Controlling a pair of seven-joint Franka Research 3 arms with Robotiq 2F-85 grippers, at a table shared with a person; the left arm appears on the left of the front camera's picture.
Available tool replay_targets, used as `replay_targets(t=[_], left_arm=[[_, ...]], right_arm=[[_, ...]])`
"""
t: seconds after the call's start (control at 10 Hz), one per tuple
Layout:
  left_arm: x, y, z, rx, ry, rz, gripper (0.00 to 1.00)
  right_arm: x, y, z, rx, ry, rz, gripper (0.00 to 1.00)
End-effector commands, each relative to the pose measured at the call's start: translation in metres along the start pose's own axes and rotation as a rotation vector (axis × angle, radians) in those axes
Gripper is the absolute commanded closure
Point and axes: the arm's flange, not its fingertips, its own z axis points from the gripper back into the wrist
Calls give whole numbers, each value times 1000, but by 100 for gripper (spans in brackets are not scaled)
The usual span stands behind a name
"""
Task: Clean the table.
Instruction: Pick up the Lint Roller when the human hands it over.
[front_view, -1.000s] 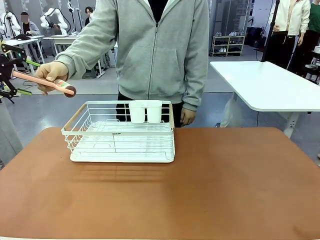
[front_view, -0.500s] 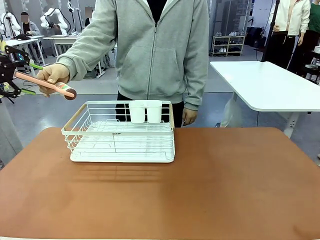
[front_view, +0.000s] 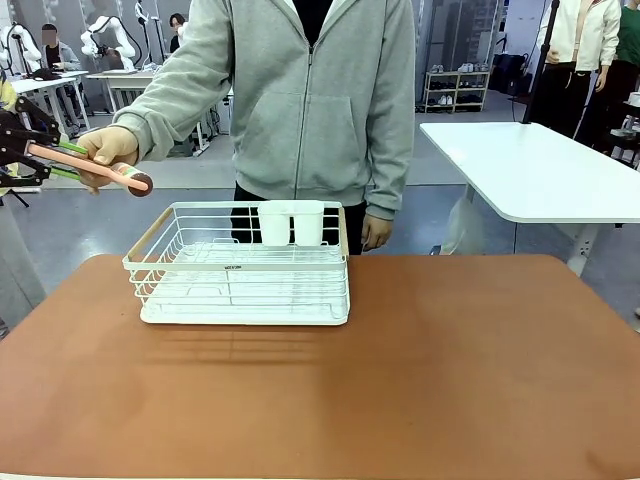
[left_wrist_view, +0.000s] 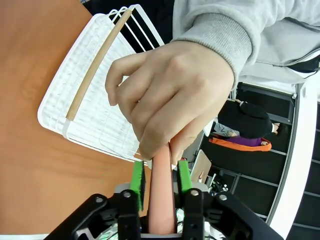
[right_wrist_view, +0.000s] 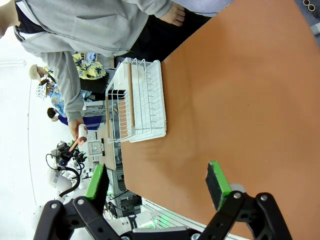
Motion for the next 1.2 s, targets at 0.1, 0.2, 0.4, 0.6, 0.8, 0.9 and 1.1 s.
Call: replay_targets(t=[0.1, 0.2, 0.4, 0.6, 0.8, 0.9, 1.1], left_arm=[[-3, -2, -1, -18, -24, -13, 99], [-3, -4, 1, -25, -33, -20, 100], [-5, -1, 5, -43, -21, -21, 100], [-1, -2, 2, -4, -4, -6, 100], [-1, -2, 2, -4, -4, -6, 100], [-1, -2, 2, -4, -4, -6, 100], [-1, -2, 2, -4, -4, -6, 100]], right_arm=[[0, 2, 1, 13, -2, 1, 0], [0, 2, 1, 13, -2, 1, 0], [0, 2, 1, 13, -2, 1, 0], [0, 2, 1, 13, -2, 1, 0], [0, 2, 1, 13, -2, 1, 0], [0, 2, 1, 13, -2, 1, 0], [0, 2, 1, 13, -2, 1, 0]])
